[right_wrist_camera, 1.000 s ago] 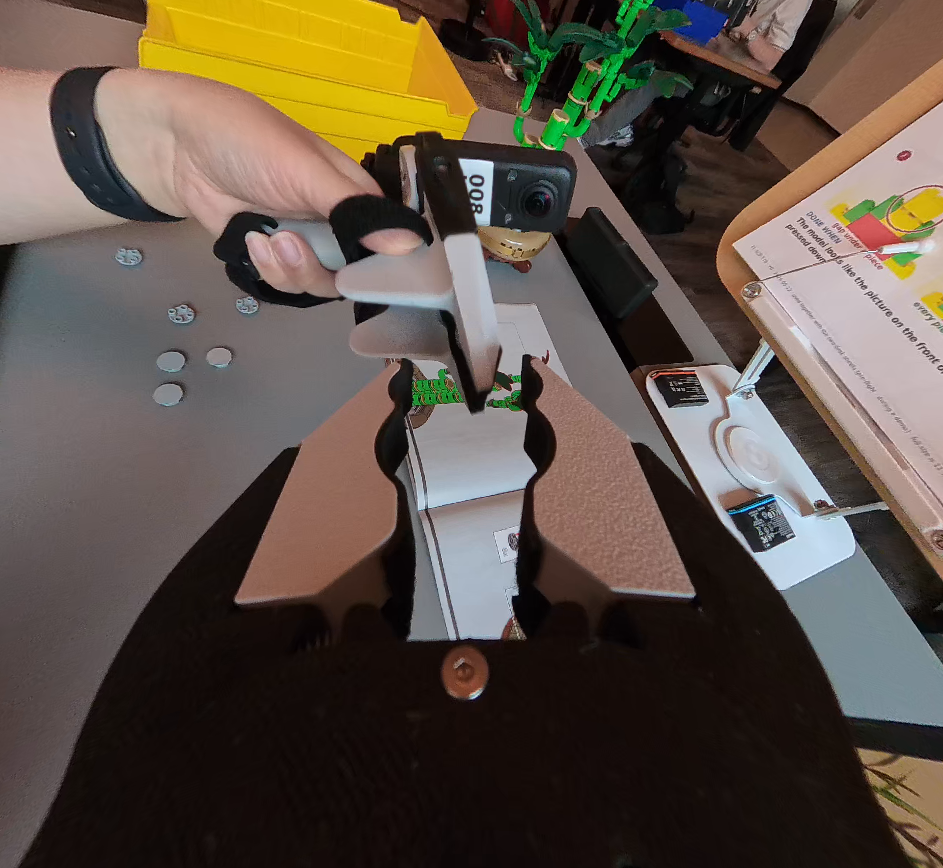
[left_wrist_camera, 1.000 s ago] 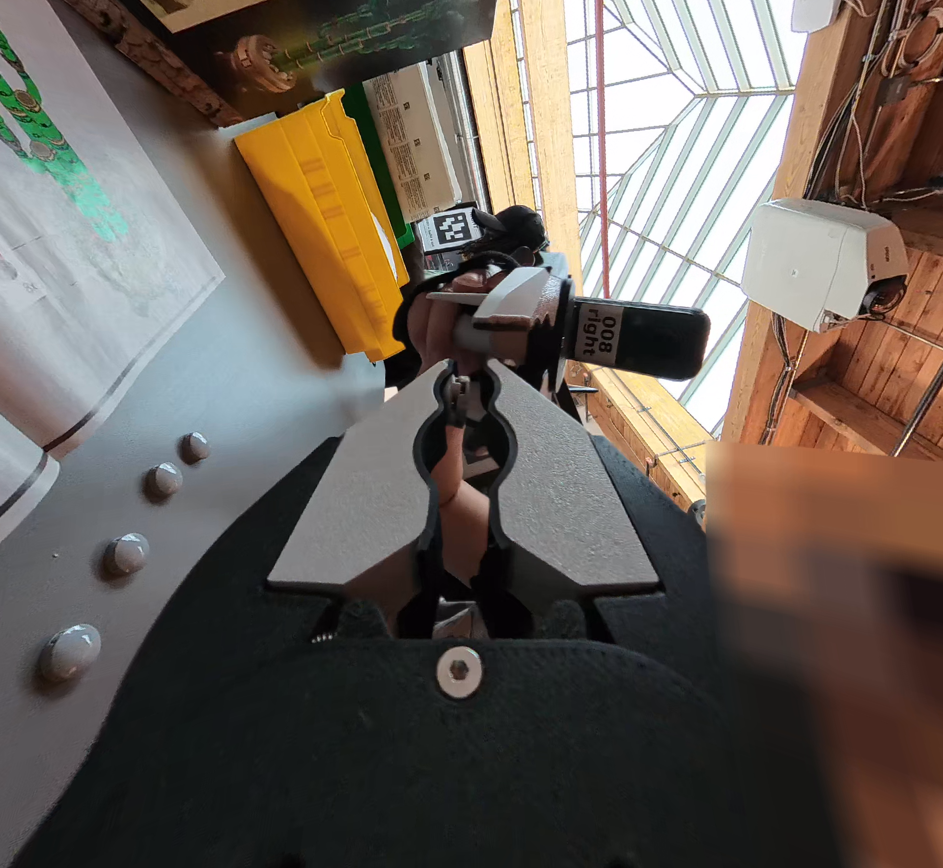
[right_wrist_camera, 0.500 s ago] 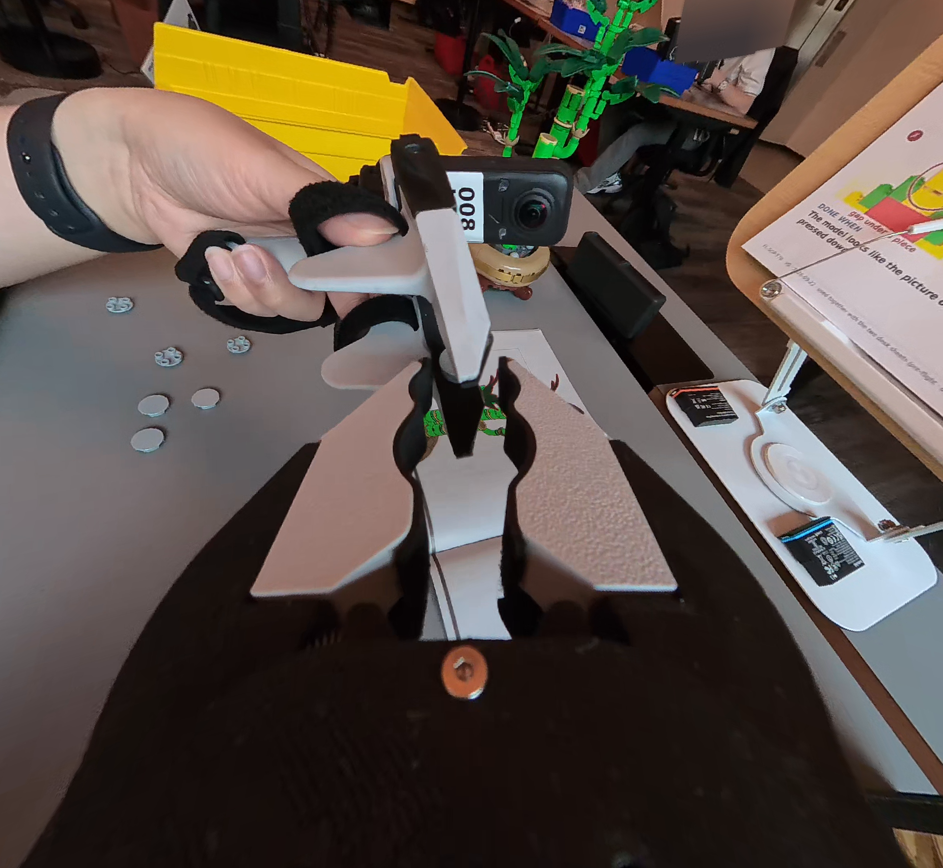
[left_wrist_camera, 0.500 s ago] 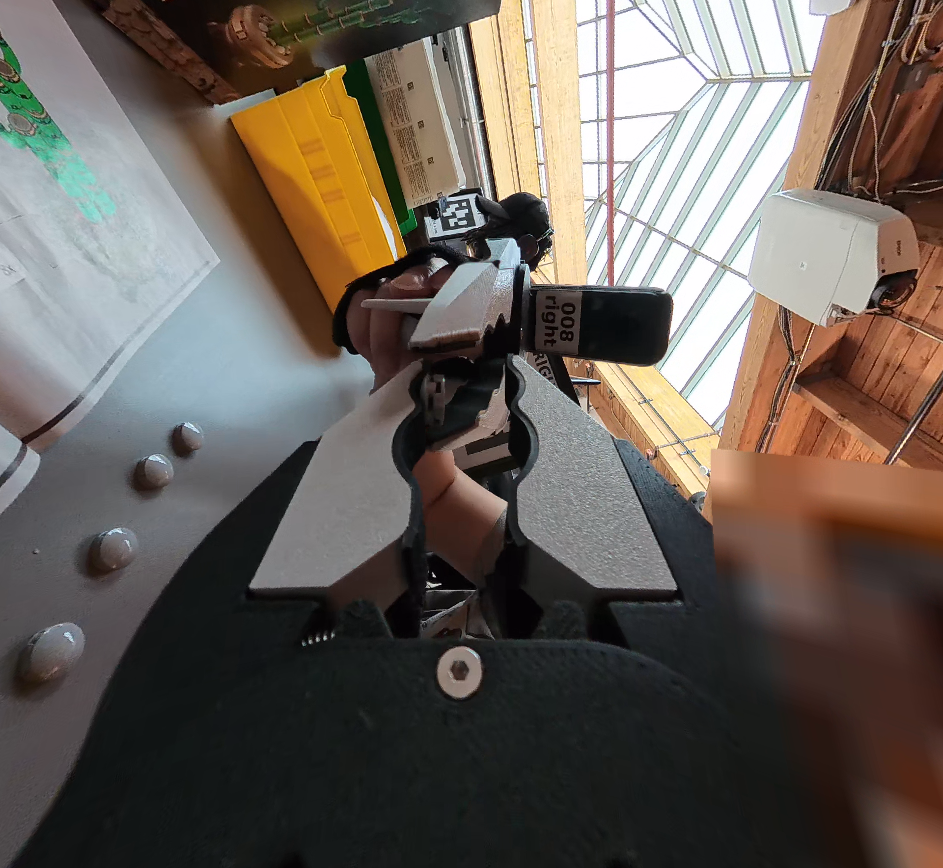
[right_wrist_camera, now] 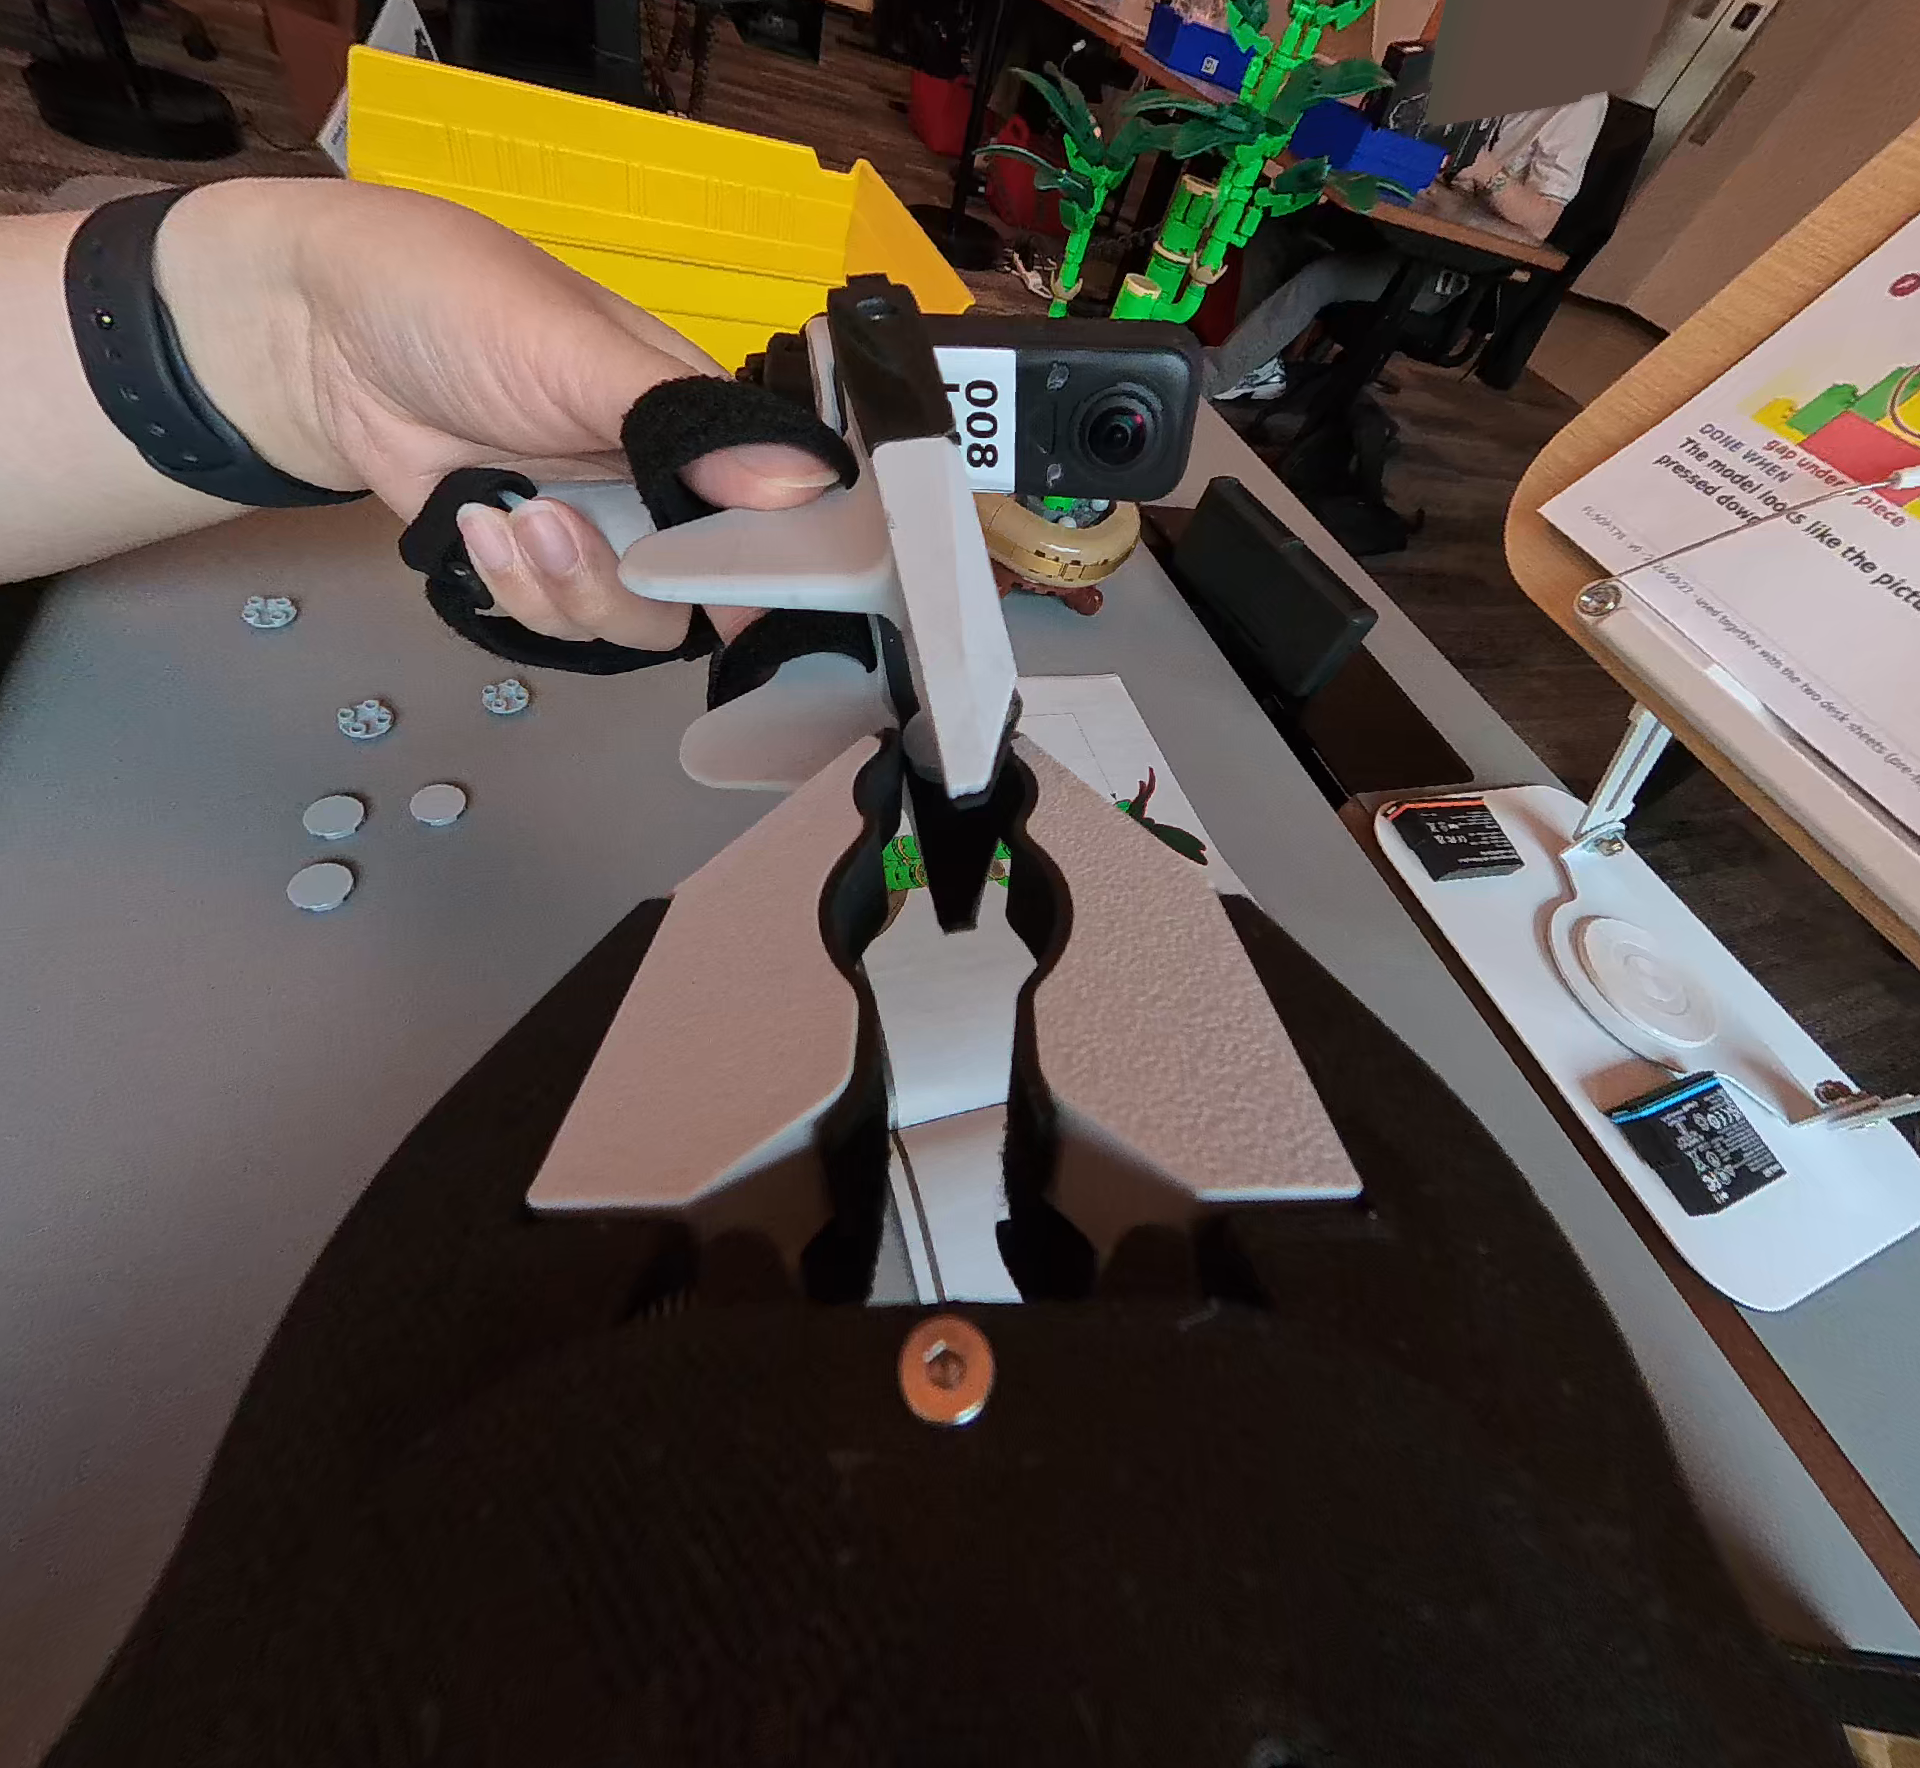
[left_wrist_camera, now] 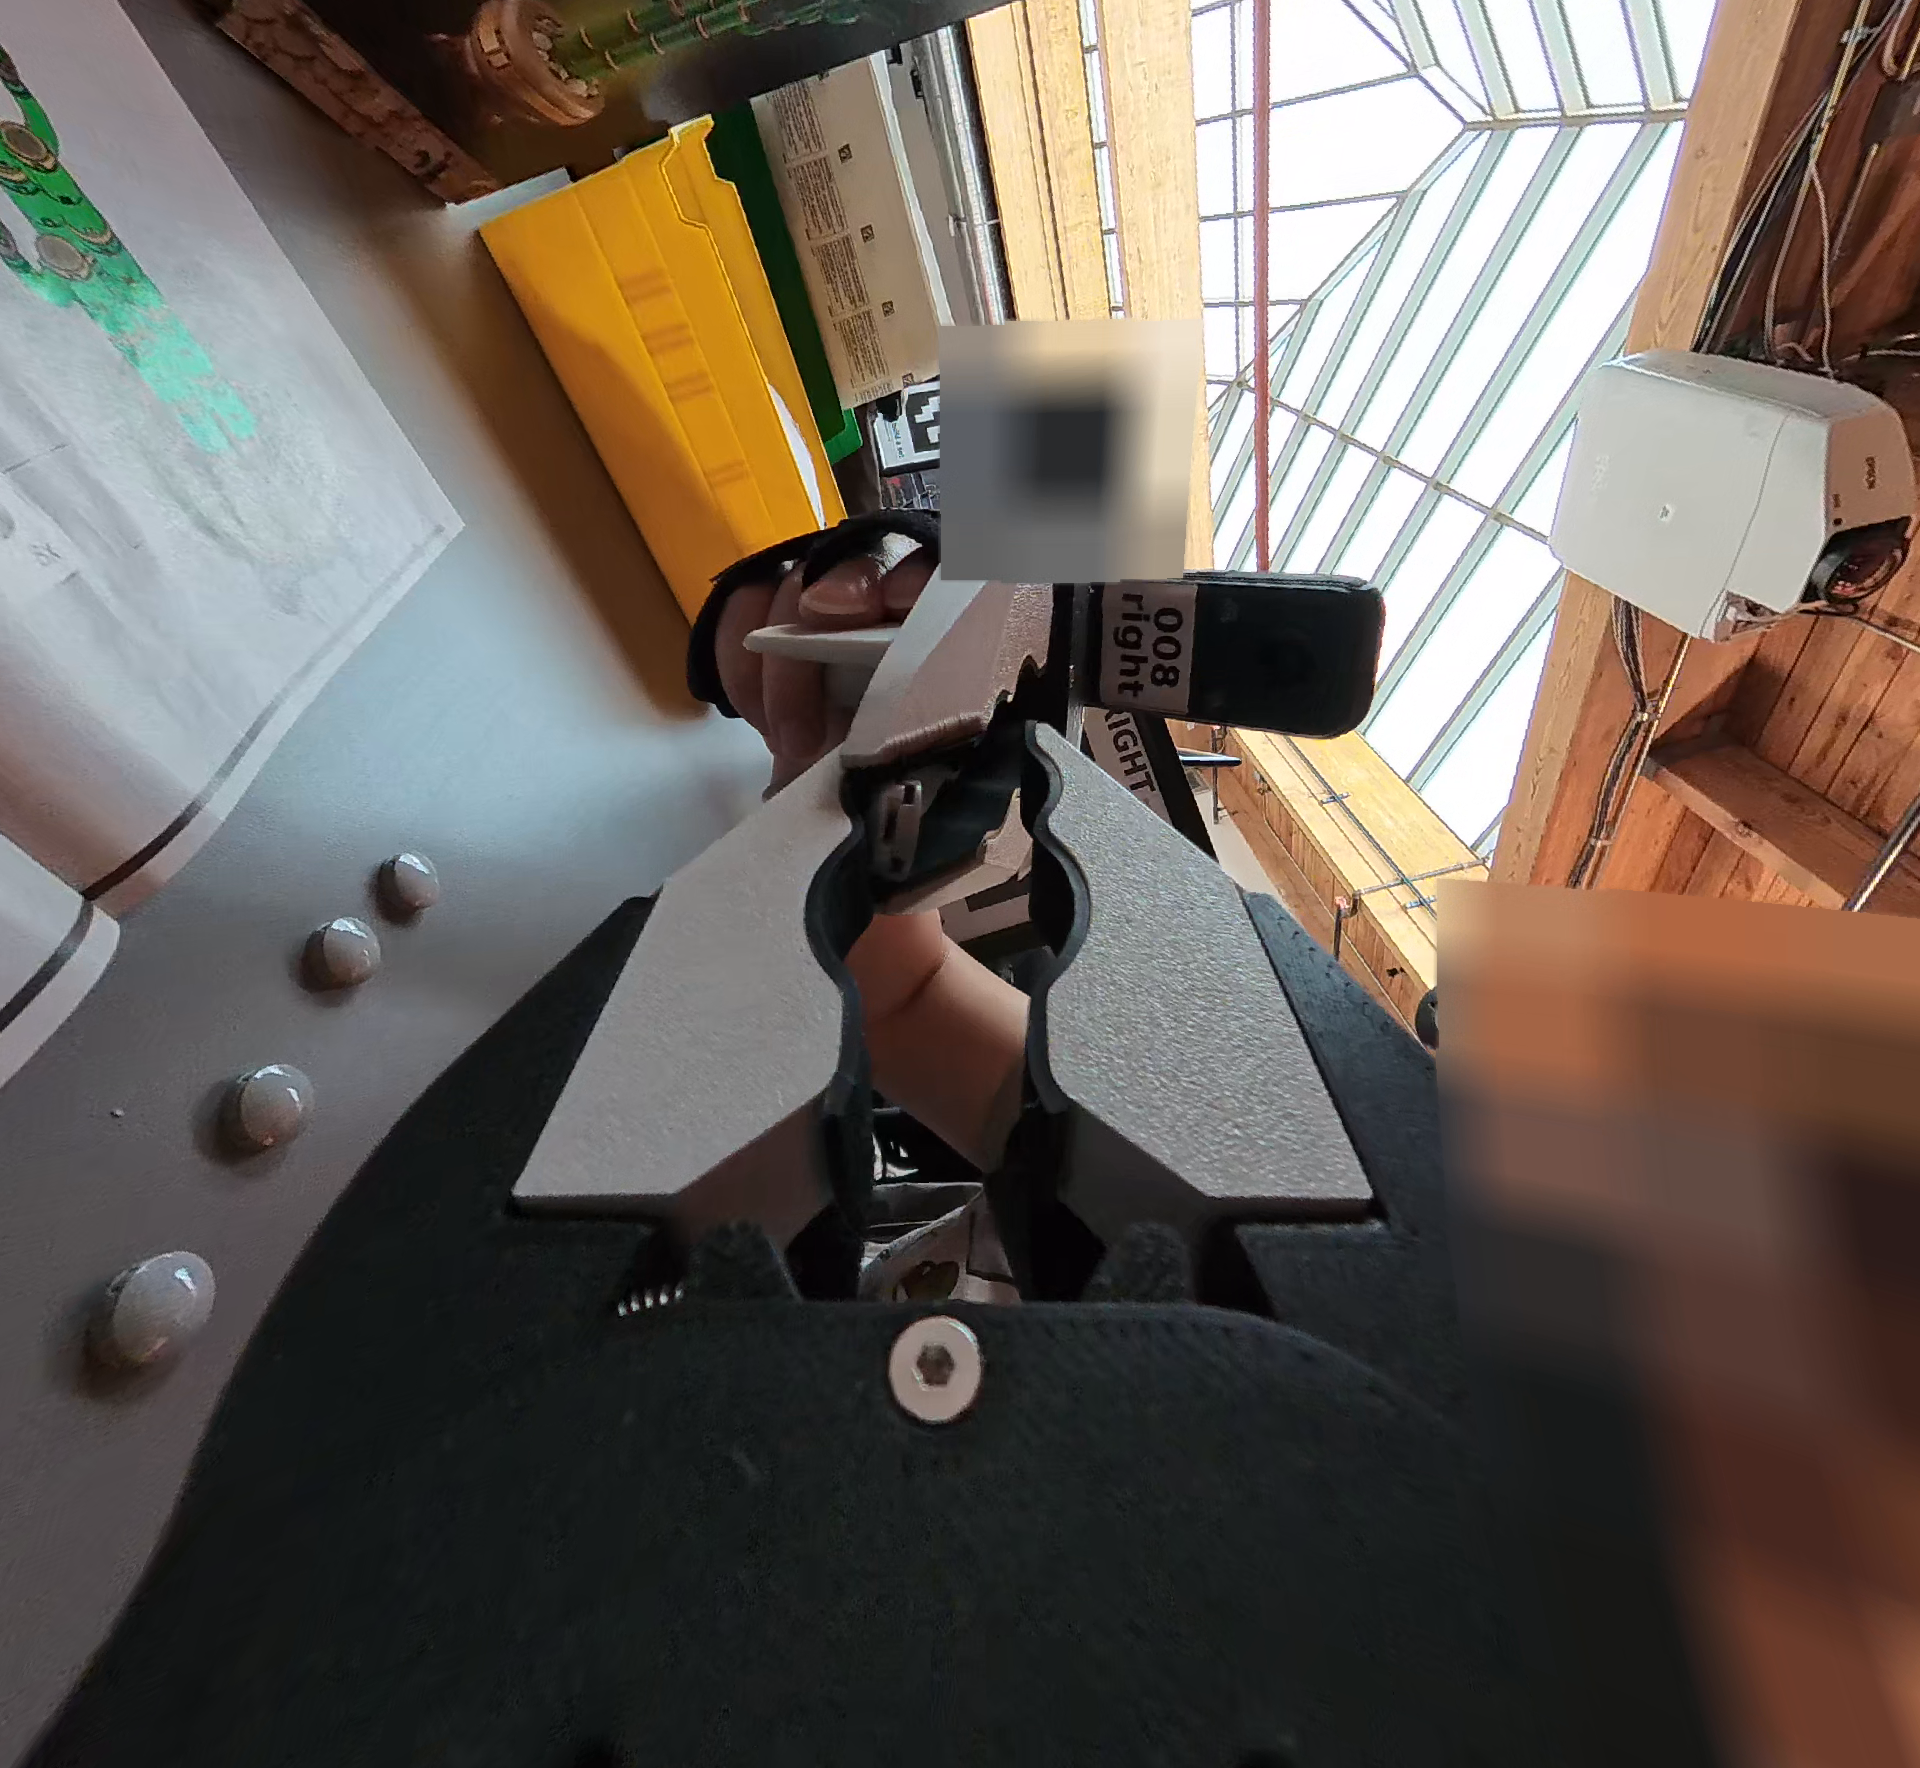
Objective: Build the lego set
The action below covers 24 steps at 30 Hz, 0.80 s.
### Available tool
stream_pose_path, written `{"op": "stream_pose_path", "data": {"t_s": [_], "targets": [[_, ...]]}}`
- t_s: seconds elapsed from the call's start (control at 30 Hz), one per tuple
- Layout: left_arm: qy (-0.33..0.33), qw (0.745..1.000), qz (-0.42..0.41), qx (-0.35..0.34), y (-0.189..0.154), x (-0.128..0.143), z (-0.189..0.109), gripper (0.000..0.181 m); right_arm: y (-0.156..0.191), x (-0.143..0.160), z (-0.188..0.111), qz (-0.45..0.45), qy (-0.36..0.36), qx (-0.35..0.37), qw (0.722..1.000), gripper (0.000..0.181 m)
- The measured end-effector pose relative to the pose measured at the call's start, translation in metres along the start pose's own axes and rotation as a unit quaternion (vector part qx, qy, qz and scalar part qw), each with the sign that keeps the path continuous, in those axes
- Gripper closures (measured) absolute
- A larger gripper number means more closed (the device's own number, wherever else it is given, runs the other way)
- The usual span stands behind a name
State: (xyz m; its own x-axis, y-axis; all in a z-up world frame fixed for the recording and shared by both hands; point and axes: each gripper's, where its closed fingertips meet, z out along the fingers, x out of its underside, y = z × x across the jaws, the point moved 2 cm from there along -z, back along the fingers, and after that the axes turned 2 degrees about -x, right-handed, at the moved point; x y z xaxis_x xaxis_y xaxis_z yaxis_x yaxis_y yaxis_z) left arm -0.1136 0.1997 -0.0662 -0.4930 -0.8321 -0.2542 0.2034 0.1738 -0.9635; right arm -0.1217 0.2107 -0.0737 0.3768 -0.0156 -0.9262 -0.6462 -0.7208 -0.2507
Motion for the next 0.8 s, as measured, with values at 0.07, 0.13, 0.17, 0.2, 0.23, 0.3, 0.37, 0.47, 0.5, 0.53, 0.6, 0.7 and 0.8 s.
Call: {"op": "stream_pose_path", "data": {"t_s": [0.07,0.13,0.17,0.2,0.23,0.3,0.37,0.47,0.5,0.53,0.6,0.7,0.8], "targets": [[-0.002,1.000,-0.003,0.001,0.000,0.000,-0.001,0.158,0.000,0.000,0.000,-0.004,0.000,0.003,1.000,0.165],[-0.004,1.000,-0.005,-0.001,0.001,-0.001,-0.001,0.158,0.000,0.001,0.001,-0.009,0.000,0.006,1.000,0.165],[-0.004,1.000,-0.005,-0.003,0.002,-0.001,-0.001,0.157,0.000,0.001,0.001,-0.012,0.001,0.007,1.000,0.164],[-0.004,1.000,-0.004,-0.005,0.002,-0.001,-0.001,0.157,0.000,0.002,0.001,-0.016,0.001,0.009,1.000,0.164],[-0.004,1.000,-0.003,-0.006,0.002,-0.001,-0.001,0.157,0.000,0.001,0.001,-0.020,0.001,0.012,1.000,0.164],[-0.004,1.000,-0.004,-0.005,0.002,-0.001,-0.001,0.157,0.000,0.001,0.001,-0.026,0.000,0.013,1.000,0.164],[-0.004,1.000,-0.005,-0.003,0.001,-0.001,-0.001,0.158,0.001,0.000,0.001,-0.033,-0.003,0.015,0.999,0.164],[-0.004,1.000,-0.008,-0.005,0.003,-0.001,-0.001,0.155,0.001,-0.002,-0.001,-0.038,-0.009,0.016,0.999,0.166],[-0.005,1.000,-0.008,-0.006,0.003,-0.001,-0.001,0.155,0.001,-0.004,-0.002,-0.037,-0.016,0.016,0.999,0.166],[-0.005,1.000,-0.009,-0.005,0.003,-0.001,-0.002,0.153,0.001,-0.005,-0.003,-0.033,-0.018,0.013,0.999,0.166],[-0.006,1.000,-0.008,-0.005,0.003,-0.002,-0.002,0.153,0.000,-0.004,-0.004,-0.022,-0.017,0.008,1.000,0.166],[-0.009,1.000,-0.003,-0.006,0.002,-0.004,-0.004,0.153,-0.003,-0.004,-0.008,-0.027,-0.015,0.010,0.999,0.167],[-0.022,1.000,0.004,-0.007,0.002,-0.008,-0.008,0.155,-0.007,-0.006,-0.016,-0.022,-0.020,0.007,1.000,0.167]]}}
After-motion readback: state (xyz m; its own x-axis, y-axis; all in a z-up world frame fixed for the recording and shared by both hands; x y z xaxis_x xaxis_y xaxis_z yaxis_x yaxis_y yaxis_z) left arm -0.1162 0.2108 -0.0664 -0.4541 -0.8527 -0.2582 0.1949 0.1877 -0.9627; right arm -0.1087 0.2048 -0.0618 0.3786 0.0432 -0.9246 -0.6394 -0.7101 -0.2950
